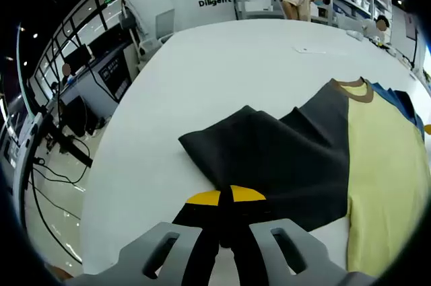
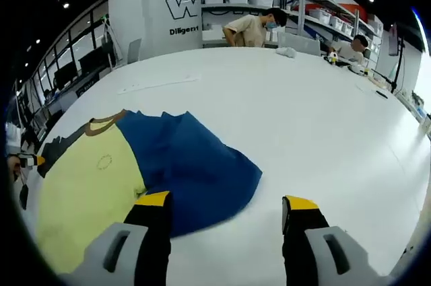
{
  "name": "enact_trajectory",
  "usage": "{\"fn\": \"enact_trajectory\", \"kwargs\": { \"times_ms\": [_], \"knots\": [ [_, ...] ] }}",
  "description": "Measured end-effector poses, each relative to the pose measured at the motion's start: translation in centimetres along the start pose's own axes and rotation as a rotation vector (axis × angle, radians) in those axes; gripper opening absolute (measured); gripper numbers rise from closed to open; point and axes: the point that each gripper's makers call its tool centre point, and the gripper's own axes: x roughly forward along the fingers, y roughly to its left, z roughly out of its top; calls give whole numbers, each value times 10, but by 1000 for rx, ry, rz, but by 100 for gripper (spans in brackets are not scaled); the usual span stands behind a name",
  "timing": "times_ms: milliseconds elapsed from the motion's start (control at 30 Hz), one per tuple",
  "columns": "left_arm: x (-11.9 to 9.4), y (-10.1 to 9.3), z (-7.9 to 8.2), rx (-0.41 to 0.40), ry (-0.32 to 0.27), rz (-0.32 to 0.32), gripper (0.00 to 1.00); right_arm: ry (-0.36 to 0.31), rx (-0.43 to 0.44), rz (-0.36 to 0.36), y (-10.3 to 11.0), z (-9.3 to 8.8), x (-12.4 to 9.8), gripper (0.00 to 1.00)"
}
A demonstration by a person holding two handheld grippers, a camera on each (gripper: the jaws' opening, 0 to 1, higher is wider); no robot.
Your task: Fold the garment on the visible template until the final outline fits inside the template.
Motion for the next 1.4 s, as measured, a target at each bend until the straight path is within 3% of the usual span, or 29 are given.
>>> {"fn": "enact_trajectory", "kwargs": {
  "times_ms": [233,300,700,800,900,933,1100,1133,1200,1400],
  "knots": [
    [-1,0,0,40,-11,14,8,15,1,3,15,-16,-2,62],
    [-2,0,0,34,-10,13,8,28,-57,-12,17,-20,-2,60],
    [-2,1,0,48,-24,20,8,12,-113,13,42,-19,0,27],
    [-2,1,0,46,-27,19,8,2,-161,45,51,-19,2,16],
    [-2,1,0,48,-28,19,8,3,-153,41,51,-19,2,2],
    [-2,0,0,53,-28,19,8,-2,-216,40,54,-17,5,0],
    [-2,0,0,67,-31,21,8,14,-198,42,50,-14,8,0],
    [-2,0,1,72,-32,22,8,28,-134,60,51,-14,9,0],
    [-2,0,1,79,-32,22,8,25,-100,70,47,-10,10,0],
    [-2,0,1,81,-33,21,8,-24,-72,69,27,25,3,0]
  ]
}}
